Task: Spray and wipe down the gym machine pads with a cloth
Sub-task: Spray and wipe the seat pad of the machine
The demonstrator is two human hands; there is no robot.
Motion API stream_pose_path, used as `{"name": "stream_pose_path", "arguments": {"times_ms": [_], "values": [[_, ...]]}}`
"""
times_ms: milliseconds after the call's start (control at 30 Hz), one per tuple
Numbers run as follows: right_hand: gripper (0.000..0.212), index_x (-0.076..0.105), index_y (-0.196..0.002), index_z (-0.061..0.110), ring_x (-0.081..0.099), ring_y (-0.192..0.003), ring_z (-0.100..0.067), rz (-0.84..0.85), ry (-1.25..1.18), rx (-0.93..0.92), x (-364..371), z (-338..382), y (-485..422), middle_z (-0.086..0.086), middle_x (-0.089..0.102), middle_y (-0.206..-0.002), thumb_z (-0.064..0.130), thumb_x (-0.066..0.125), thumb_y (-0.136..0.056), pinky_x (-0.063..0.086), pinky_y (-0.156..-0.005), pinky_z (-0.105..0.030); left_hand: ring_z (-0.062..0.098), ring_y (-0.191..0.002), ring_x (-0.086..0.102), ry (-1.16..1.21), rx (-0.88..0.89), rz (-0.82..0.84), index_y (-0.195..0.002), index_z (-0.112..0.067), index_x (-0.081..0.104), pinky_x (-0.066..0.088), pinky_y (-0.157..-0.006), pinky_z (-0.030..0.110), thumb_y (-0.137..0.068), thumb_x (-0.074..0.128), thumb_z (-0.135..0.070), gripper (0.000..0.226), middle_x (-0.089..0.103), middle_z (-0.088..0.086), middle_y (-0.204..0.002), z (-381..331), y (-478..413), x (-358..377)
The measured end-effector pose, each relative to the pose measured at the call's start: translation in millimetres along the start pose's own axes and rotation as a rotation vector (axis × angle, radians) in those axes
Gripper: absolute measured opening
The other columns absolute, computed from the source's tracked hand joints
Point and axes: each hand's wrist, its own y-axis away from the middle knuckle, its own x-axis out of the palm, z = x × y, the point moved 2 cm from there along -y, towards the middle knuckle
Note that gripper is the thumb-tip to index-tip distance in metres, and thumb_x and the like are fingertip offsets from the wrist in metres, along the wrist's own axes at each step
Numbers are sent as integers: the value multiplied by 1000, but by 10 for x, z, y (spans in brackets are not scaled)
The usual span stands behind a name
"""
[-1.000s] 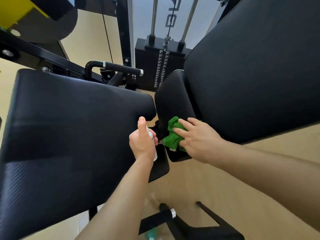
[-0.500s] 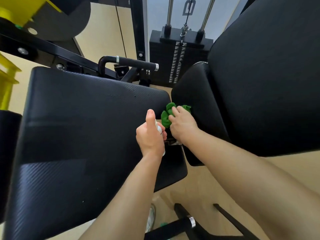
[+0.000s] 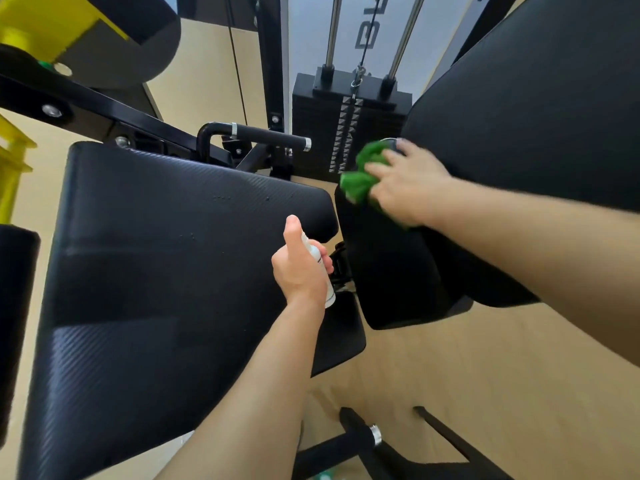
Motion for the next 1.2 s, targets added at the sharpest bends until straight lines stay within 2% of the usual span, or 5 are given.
{"name": "stream_pose_path", "arguments": {"times_ms": [267,467,600,900,1200], "values": [[56,23,-156,1,8,-146,-59,-7,35,257,136,557,-38,-40,6,-158,29,19,-108,2,-121,-64,15,-56,57,-95,100,39,-52,-9,56,47,-70,33,-106,38,-57,74,57,5,-52,-79,-96,71],[52,44,-146,-5,13,-139,-64,-35,-81,206,363,1079,868,-44,16,-154,25,30,-106,4,-119,-68,10,-49,56,-130,61,70,-66,-3,62,48,-64,30,-105,41,-57,69,59,6,-55,-3,143,36],[23,77,-93,-2,48,-128,-57,-160,-220,192,594,1392,1443,-36,47,-141,9,57,-87,32,-117,-56,14,-53,57,-137,48,92,-63,-5,61,48,-63,31,-104,42,-58,69,59,6,-54,32,271,57],[37,75,-108,8,65,-86,-35,-449,-948,385,905,1630,2230,-15,67,-120,-8,73,-75,57,-60,-40,19,-54,57,-256,69,260,-56,-7,59,50,-67,35,-103,47,-55,68,59,7,-52,442,626,104],[58,45,-143,31,56,-109,-15,-313,-2026,1213,1451,1992,2925,5,54,-128,3,56,-93,48,-80,-15,15,-55,54,-489,238,470,-65,12,59,49,-68,30,-85,41,-71,87,55,6,-53,1005,1172,173]]}}
